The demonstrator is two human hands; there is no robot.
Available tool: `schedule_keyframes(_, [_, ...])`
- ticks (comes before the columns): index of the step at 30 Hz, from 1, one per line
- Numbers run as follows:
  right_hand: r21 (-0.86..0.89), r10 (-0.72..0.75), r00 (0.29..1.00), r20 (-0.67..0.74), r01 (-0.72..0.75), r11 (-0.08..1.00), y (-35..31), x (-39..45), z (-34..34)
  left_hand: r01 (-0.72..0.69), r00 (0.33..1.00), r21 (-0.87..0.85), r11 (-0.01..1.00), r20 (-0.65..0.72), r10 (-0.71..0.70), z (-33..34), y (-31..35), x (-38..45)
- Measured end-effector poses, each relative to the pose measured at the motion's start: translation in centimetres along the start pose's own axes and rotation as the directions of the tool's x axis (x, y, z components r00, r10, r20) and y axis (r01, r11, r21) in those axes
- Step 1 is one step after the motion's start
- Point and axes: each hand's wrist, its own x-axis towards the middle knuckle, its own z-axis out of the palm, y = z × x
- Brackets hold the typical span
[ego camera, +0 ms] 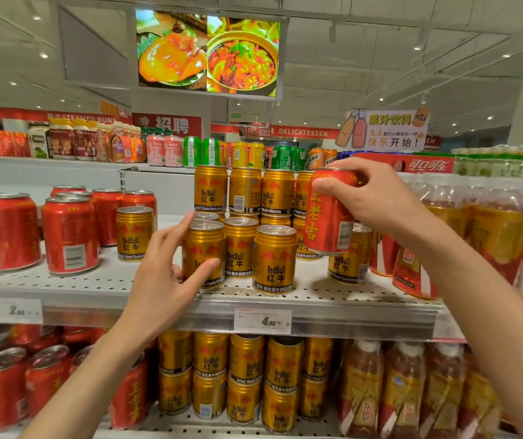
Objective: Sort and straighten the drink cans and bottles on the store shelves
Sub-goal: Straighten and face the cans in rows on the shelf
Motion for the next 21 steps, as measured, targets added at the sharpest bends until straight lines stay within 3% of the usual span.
schedule_keyframes(8, [0.058,0.027,0.998,0.060,-0.030,0.998,0.7,-5.1,-0.1,0.075,0.990,-0.145,0.987,-0.106,-0.091,-0.7,1.1,-1.5])
schedule_keyframes(11, [0.097,0.062,0.996,0.068,-0.069,0.993,1.2,-6.5,1.1,0.042,0.989,-0.182,0.982,-0.130,-0.066,-0.7,2.9,-3.8])
schedule_keyframes(14, [0.138,0.074,0.992,0.105,-0.089,0.986,1.1,-7.6,2.8,0.063,0.997,-0.244,0.968,0.059,-0.050,-0.1,5.4,-5.3])
schedule_keyframes(17, [0.166,0.067,0.989,0.135,-0.089,0.982,0.4,-8.3,4.4,0.121,0.958,-0.233,0.965,0.282,-0.052,0.4,6.9,-5.7])
schedule_keyframes(21, [0.194,0.044,0.990,0.136,-0.070,0.978,-0.6,-8.9,5.7,0.125,0.946,-0.205,0.971,0.320,-0.054,0.3,7.4,-5.6])
